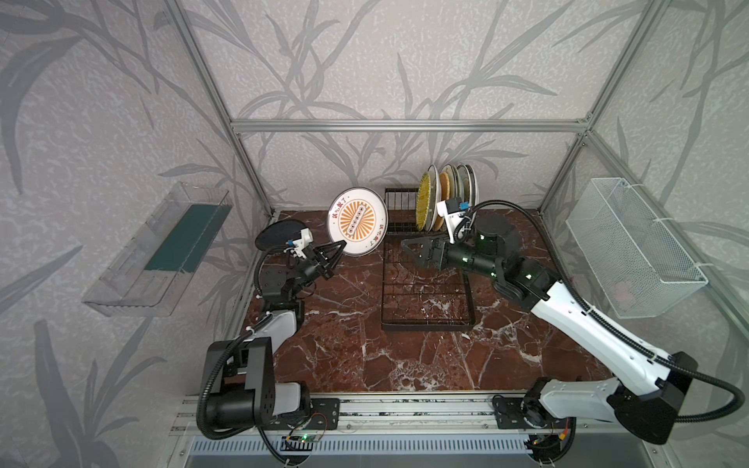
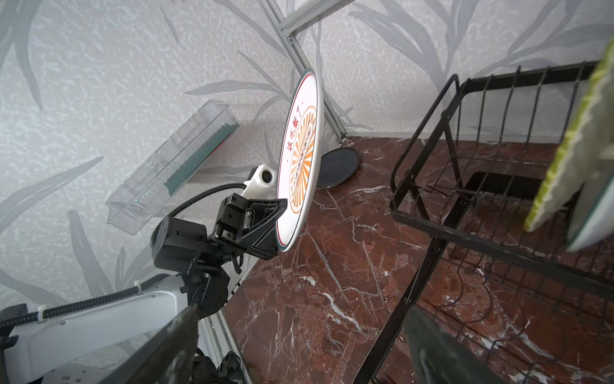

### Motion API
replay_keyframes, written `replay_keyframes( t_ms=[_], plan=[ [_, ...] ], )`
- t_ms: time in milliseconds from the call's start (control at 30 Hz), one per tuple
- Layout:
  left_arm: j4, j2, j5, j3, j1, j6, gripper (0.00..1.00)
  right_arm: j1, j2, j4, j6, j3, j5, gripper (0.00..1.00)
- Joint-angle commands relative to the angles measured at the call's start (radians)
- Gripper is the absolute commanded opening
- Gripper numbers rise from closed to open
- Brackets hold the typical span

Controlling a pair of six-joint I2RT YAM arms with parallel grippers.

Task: Load plates into a dish rack
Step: Place the plate on the dish rack.

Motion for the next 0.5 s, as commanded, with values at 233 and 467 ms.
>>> replay_keyframes(
  t_ms=[233, 467],
  plan=[
    [0.116, -0.022, -0.064, 0.063, -0.135, -0.031, 0.0, 0.045, 0.103, 0.104, 0.099, 0.088, 0.086, 0.65],
    [0.118, -0.01, -0.073, 0.055, -0.156, -0.014, 0.0, 0.103, 0.094, 0.24, 0.184, 0.032, 0.218, 0.32]
  ],
)
